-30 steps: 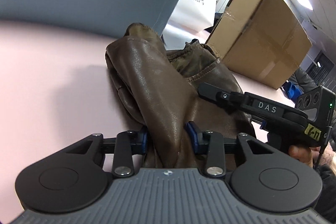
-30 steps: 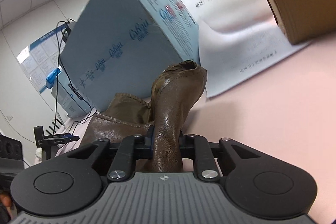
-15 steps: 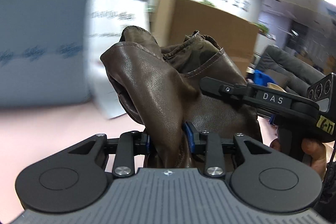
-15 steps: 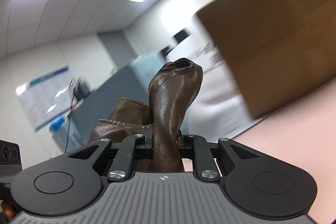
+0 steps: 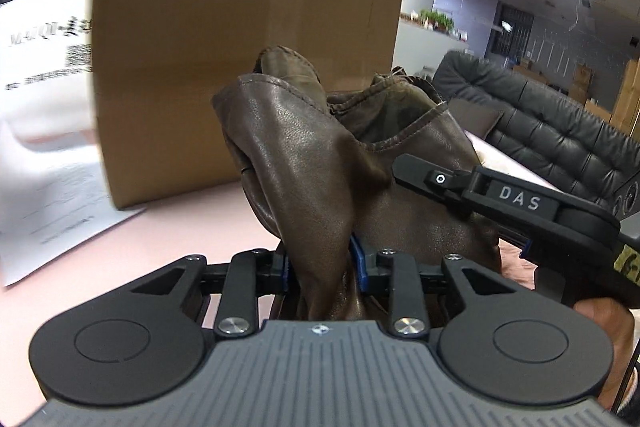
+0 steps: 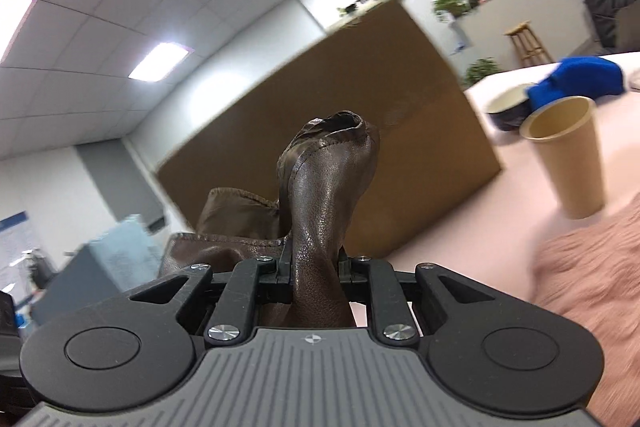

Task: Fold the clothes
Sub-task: 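Lift the jacket with both grippers and carry it beside the cardboard box, then lower the jacket onto the table and open both grippers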

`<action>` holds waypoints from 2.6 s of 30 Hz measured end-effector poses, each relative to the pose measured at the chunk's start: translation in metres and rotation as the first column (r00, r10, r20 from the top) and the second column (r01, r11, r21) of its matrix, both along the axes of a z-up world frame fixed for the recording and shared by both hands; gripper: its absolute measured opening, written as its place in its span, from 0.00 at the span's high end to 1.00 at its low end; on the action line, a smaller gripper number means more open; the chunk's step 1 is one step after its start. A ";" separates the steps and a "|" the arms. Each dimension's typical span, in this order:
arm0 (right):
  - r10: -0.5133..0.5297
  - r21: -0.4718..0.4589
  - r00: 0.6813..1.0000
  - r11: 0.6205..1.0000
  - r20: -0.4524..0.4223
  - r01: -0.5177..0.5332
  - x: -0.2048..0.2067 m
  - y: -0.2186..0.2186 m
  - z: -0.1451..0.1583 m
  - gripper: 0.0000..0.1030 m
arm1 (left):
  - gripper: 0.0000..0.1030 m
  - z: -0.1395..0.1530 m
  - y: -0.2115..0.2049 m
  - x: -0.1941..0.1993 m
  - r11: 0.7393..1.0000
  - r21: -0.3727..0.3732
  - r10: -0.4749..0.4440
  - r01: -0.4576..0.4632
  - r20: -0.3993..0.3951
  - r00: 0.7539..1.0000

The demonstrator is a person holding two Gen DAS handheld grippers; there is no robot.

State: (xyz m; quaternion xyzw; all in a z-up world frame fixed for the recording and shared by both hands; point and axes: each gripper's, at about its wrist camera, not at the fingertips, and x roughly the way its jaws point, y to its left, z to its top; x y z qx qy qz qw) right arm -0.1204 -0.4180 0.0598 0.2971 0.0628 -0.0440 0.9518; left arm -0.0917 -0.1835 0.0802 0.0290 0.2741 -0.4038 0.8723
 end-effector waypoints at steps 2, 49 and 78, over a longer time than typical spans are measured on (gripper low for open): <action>-0.023 0.019 1.000 1.000 -0.018 0.023 0.007 -0.010 -0.011 0.86 | 0.76 -0.011 -0.017 0.009 1.000 0.021 0.005 -0.004 -0.016 1.000; 0.173 -0.420 0.965 0.875 -0.196 -0.242 0.020 0.037 -0.012 0.40 | 0.22 0.009 -0.002 0.027 0.972 0.235 -0.031 -0.016 0.197 0.980; 0.433 -0.591 0.835 0.592 -0.341 -0.548 0.018 0.097 -0.021 0.93 | 0.21 0.009 0.025 0.059 0.964 0.107 0.228 -0.245 0.151 0.962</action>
